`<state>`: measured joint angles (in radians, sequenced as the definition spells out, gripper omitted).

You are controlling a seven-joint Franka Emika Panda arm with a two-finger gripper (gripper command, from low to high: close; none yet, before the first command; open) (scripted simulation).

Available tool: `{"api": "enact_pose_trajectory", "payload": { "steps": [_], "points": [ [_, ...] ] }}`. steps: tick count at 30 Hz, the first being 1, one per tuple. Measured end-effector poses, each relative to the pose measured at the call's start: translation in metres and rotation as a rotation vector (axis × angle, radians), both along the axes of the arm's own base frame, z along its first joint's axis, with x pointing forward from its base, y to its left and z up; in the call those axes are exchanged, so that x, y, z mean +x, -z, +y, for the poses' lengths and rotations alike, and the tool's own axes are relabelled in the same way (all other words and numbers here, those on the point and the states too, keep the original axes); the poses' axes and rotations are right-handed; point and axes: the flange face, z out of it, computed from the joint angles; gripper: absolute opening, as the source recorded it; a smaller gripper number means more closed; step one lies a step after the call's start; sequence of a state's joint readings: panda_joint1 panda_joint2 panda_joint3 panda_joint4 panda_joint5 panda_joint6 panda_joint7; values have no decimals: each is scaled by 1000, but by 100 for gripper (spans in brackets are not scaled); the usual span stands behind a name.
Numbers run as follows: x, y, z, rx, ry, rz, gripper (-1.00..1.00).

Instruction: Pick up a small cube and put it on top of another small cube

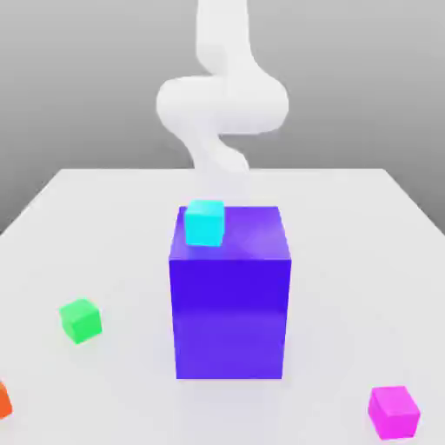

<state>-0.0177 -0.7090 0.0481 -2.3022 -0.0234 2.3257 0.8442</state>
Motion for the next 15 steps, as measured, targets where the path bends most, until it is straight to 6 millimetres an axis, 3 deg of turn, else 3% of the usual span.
{"api": "enact_pose_trajectory", "payload": {
  "steps": [8, 15],
  "points": [
    [84, 122, 56, -63, 16, 207, 0],
    [121, 242, 104, -88, -4, 375, 0]
  ]
}}
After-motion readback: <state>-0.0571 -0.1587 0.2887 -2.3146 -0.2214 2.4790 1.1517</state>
